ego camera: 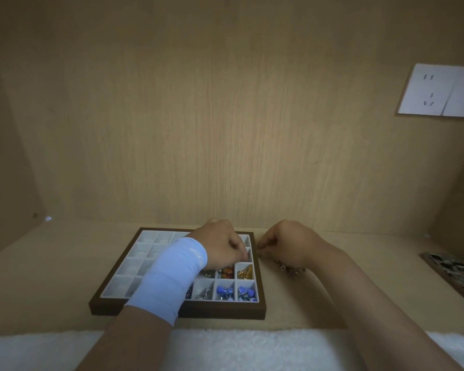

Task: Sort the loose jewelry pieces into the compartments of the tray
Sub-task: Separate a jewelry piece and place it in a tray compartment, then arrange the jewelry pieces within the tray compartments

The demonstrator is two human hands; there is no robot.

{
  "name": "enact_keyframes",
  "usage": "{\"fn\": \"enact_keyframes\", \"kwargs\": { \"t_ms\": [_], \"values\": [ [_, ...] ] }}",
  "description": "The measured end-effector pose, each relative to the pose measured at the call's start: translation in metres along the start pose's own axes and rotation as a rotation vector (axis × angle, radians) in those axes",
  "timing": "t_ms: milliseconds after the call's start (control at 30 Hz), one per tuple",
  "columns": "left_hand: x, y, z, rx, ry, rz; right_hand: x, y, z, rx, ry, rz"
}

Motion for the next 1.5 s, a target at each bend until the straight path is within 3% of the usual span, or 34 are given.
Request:
{"fn": "enact_keyframes", "kwargs": {
  "t_ms": [333,500,700,900,1133,1333,1500],
  "values": [
    [0.002,-0.001,-0.003,0.063,0.025,0.127,-0.002,-0.005,-0.002,0.010,0.040,-0.050],
    [0.011,-0.001,-0.004,0.008,0.109,-0.068,0.010,0.003,-0.002,-0.012,0.105,0.087],
    [0.012,-0.007,-0.001,-0.003,0.140,-0.337,0.011,-0.024,-0.004,0.153,0.079,0.335],
    [0.011,-0.019,-0.005,0.048,0.062,-0.201,-0.012,-0.036,-0.003,0.135,-0.003,0.187],
    [0.013,0.001,-0.004,0.018,0.149,0.005,0.018,-0.023,-0.011,0.145,0.055,0.233],
    [-0.021,0.007,0.003,0.074,-0.252,0.146,0.029,0.017,-0.024,0.063,-0.029,0.178],
    [-0.028,0.003,0.008,0.083,-0.235,0.154,0.014,0.033,-0.031,0.062,-0.117,0.143]
  ]
}}
Point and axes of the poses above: each hand's wrist, its own z-axis towards the middle knuckle, its own x-axis out of the back of the hand, y = z × x, the point moved 7 cm from there along z, towards the middle knuckle, and after that the axes turned 10 degrees about -y, right-handed, at the moved point
